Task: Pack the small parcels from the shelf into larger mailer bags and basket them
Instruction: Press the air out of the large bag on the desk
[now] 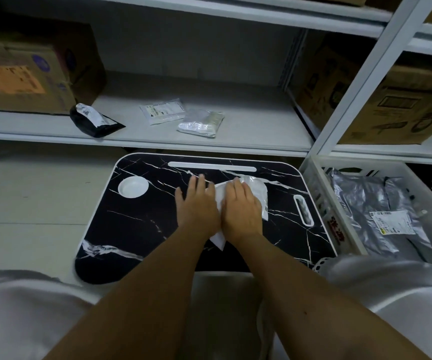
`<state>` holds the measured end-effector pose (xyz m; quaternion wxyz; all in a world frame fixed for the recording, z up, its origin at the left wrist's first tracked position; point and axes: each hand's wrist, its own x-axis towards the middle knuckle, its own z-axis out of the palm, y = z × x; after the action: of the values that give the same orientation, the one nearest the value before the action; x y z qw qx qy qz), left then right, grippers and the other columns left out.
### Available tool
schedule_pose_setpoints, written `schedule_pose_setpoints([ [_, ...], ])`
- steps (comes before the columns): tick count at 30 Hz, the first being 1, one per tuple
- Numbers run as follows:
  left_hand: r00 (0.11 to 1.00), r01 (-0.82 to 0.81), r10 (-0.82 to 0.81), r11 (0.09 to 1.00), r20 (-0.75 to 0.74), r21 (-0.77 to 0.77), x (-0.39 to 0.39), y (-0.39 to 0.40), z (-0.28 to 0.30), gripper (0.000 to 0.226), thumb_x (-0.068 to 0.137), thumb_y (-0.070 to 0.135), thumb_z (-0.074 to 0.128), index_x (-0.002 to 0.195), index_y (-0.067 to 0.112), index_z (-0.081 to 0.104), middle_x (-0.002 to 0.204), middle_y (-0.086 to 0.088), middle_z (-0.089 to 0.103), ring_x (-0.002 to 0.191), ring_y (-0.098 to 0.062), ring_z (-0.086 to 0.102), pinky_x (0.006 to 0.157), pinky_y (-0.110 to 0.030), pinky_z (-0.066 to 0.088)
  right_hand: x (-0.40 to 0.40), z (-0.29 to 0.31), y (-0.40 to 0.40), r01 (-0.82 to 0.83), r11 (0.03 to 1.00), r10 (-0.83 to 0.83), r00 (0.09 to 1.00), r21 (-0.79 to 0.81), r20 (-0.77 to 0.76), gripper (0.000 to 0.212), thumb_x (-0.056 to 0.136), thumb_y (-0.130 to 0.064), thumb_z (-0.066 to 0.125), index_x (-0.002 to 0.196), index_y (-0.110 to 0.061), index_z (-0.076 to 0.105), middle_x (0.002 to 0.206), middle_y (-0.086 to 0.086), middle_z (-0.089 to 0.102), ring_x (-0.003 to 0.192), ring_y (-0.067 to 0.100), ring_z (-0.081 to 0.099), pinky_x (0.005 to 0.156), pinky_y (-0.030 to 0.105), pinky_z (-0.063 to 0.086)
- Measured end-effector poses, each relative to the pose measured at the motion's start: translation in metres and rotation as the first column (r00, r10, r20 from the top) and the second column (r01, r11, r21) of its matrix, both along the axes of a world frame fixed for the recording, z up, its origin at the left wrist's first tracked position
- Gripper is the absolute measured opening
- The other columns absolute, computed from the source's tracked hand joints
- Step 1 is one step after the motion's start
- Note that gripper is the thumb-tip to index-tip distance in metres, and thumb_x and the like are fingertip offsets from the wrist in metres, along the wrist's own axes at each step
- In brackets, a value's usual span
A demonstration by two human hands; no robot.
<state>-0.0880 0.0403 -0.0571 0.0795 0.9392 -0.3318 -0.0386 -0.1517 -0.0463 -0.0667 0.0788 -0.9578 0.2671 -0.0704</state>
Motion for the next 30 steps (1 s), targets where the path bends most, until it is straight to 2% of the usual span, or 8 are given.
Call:
schedule_pose_setpoints([
  [2, 0.994, 0.092, -0.096, 0.993, 0.048, 0.069, -0.006, -0.011, -0.009, 0.060, 0.101, 0.034, 0.027, 0.154, 0.018, 0.004, 0.162, -0.005, -0.003, 0.149, -0.023, -0.007, 0.118, -0.053, 0.006, 0.001, -0.004, -0.011, -0.060, 0.997, 0.054, 0.994, -0.051, -0.099, 0.061, 0.102, -0.034, 0.037, 0.154, -0.021, 0.009, 0.163, 0.001, -0.001, 0.150, 0.023, -0.005, 0.119, 0.049, 0.007],
  [6, 0.989, 0.140, -0.148, 0.965, 0.017, 0.221, -0.001, -0.014, -0.031, 0.067, 0.100, 0.037, 0.026, 0.152, 0.015, -0.010, 0.161, -0.004, -0.009, 0.148, -0.022, -0.010, 0.117, -0.056, 0.006, 0.003, -0.013, -0.026, -0.115, 0.993, 0.103, 0.961, -0.029, -0.258, 0.055, 0.105, -0.040, 0.014, 0.155, -0.024, -0.001, 0.163, -0.003, -0.011, 0.148, 0.020, -0.017, 0.117, 0.055, -0.006],
  [15, 0.976, 0.158, -0.093, 0.927, -0.197, 0.341, 0.019, -0.002, -0.058, 0.071, 0.100, 0.042, 0.025, 0.150, 0.018, -0.019, 0.159, 0.000, -0.022, 0.147, -0.019, -0.018, 0.115, -0.061, 0.002, 0.025, -0.045, -0.018, -0.297, 0.945, 0.222, 0.893, -0.140, -0.393, 0.064, 0.101, -0.045, 0.029, 0.155, -0.015, 0.008, 0.163, 0.010, 0.000, 0.149, 0.030, -0.007, 0.112, 0.065, 0.003],
  [19, 0.967, 0.162, -0.082, 0.930, -0.243, 0.329, 0.023, -0.002, -0.061, 0.074, 0.099, 0.046, 0.026, 0.149, 0.019, -0.021, 0.158, 0.000, -0.025, 0.146, -0.020, -0.019, 0.114, -0.063, 0.000, 0.028, -0.049, -0.020, -0.285, 0.953, 0.226, 0.890, -0.097, -0.397, 0.063, 0.103, -0.044, 0.022, 0.155, -0.014, 0.003, 0.163, 0.009, -0.003, 0.149, 0.030, -0.007, 0.114, 0.062, 0.001],
  [23, 0.976, 0.133, -0.072, 0.944, -0.203, 0.302, 0.024, -0.006, -0.059, 0.068, 0.098, 0.044, 0.031, 0.153, 0.019, -0.002, 0.161, -0.001, -0.007, 0.148, -0.022, -0.005, 0.114, -0.061, 0.003, 0.033, -0.047, -0.020, -0.256, 0.965, 0.214, 0.894, -0.057, -0.394, 0.058, 0.103, -0.038, 0.020, 0.155, -0.013, 0.009, 0.162, 0.008, 0.005, 0.149, 0.031, 0.003, 0.118, 0.055, 0.002],
  [25, 0.994, 0.077, -0.060, 0.978, -0.090, 0.192, 0.022, -0.010, -0.055, 0.050, 0.096, 0.037, 0.037, 0.142, 0.017, 0.034, 0.152, -0.003, 0.030, 0.142, -0.022, 0.023, 0.116, -0.055, 0.013, 0.038, -0.036, -0.021, -0.274, 0.960, 0.233, 0.902, -0.064, -0.365, 0.050, 0.101, -0.031, 0.030, 0.148, -0.012, 0.028, 0.157, 0.010, 0.025, 0.143, 0.031, 0.025, 0.117, 0.046, 0.015],
  [27, 1.000, 0.029, -0.029, 0.995, 0.000, 0.092, 0.019, -0.016, -0.051, 0.038, 0.096, 0.028, 0.034, 0.126, 0.012, 0.050, 0.137, -0.008, 0.047, 0.134, -0.025, 0.035, 0.117, -0.044, 0.017, 0.043, -0.028, -0.026, -0.251, 0.963, 0.224, 0.946, -0.094, -0.234, 0.035, 0.098, -0.021, 0.038, 0.132, -0.013, 0.047, 0.137, 0.007, 0.049, 0.121, 0.025, 0.050, 0.104, 0.035, 0.035],
  [30, 0.995, 0.076, -0.076, 0.997, -0.064, 0.006, 0.005, -0.029, -0.053, 0.052, 0.098, 0.023, 0.027, 0.143, -0.002, 0.030, 0.156, -0.022, 0.018, 0.147, -0.033, 0.007, 0.121, -0.039, 0.005, 0.041, -0.026, -0.040, -0.099, 0.995, 0.097, 0.994, -0.028, -0.051, 0.038, 0.099, -0.020, 0.043, 0.137, -0.016, 0.043, 0.146, 0.008, 0.040, 0.136, 0.024, 0.037, 0.111, 0.032, 0.032],
])
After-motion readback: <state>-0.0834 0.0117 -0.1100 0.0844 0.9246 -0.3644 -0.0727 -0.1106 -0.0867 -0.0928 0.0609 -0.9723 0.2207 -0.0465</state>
